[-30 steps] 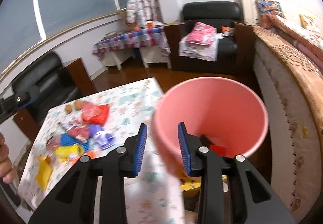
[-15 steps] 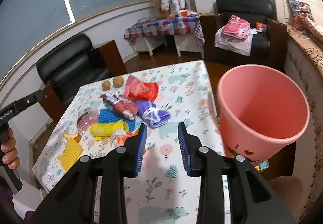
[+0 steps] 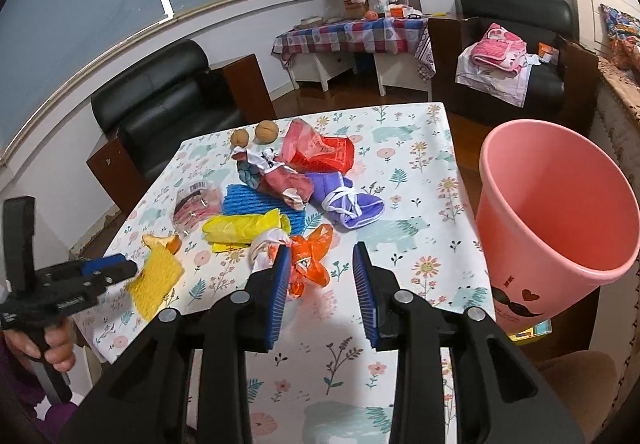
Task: Collect trash
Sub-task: 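Grasp the white-and-orange plastic bag with the right tool while the left tool grasps the yellow net sleeve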
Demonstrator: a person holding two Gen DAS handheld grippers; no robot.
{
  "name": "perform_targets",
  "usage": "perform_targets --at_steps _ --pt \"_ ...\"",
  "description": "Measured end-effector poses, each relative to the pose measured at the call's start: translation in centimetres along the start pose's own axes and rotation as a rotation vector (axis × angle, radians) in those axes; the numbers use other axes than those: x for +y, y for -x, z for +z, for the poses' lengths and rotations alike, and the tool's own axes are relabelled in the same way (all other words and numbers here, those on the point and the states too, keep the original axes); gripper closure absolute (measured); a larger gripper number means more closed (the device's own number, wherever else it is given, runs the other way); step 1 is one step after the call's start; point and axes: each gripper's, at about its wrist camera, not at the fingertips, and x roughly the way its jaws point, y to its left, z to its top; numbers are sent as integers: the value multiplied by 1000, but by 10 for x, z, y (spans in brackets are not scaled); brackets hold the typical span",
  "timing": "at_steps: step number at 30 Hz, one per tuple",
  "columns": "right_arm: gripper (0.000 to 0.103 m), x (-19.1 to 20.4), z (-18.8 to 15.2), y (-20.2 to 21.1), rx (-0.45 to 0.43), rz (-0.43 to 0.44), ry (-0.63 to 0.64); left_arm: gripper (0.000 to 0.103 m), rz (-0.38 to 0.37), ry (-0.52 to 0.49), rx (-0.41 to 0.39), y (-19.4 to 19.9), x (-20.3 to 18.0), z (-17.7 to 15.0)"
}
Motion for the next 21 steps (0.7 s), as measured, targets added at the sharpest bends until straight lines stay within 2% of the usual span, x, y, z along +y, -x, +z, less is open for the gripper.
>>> perform_targets --at_steps 5,10,14,16,21 --pt "70 0 0 -7 32 34 -17 62 -4 26 41 -15 5 -3" --pt "70 2 -2 -14 60 51 -25 63 -43 -3 50 -20 1 -8" --pt "70 2 -2 -20 82 59 -34 85 -78 -28 52 -21 -3 -8" --pt "65 3 -2 -24 98 58 -33 92 -85 -48 41 -19 -6 -7" --pt "62 9 -4 -36 140 81 -33 94 -94 -101 -6 -8 -15 -5"
